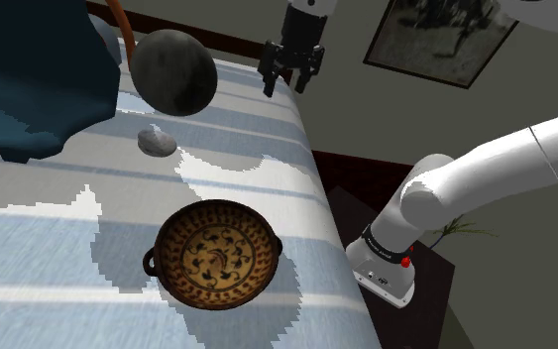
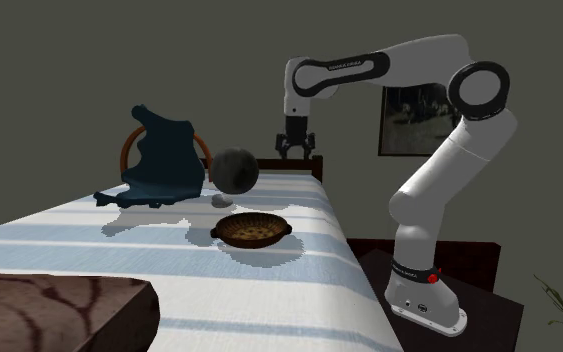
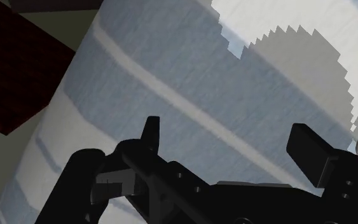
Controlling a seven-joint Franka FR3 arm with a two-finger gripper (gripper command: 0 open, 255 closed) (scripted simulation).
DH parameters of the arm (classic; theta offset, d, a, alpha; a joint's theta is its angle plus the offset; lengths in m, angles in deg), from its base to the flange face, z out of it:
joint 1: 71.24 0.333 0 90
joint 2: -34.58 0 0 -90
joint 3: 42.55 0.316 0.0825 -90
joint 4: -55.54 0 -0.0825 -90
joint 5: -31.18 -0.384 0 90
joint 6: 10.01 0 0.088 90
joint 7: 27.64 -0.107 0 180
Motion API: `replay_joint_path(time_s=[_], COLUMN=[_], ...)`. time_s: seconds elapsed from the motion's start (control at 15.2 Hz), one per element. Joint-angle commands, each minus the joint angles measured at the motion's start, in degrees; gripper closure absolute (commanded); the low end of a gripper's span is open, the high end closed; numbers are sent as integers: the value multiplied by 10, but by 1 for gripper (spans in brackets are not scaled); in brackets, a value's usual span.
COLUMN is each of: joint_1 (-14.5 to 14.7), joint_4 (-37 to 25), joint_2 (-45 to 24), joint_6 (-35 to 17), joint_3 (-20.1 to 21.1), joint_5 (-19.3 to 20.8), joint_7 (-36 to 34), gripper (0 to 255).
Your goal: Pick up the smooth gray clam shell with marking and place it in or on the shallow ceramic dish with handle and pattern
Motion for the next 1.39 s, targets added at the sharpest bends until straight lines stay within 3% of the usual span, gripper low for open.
replay_joint_path(time_s=[0.0, 0.4, 0.73, 0.99, 1.19, 1.32], joint_1=[1, 2, 9, 33, 68, 79], joint_4=[-18, -89, -170, -253, -327, -339], joint_2=[-31, -141, -254, -361, -446, -466], joint_6=[-12, -40, -48, -38, -19, -21], joint_3=[27, 107, 167, 200, 210, 207], joint_5=[0, 26, 81, 147, 201, 212], joint_7=[-33, -133, -229, -309, -364, -375], gripper=[0, 0, 0, 0, 0, 0])
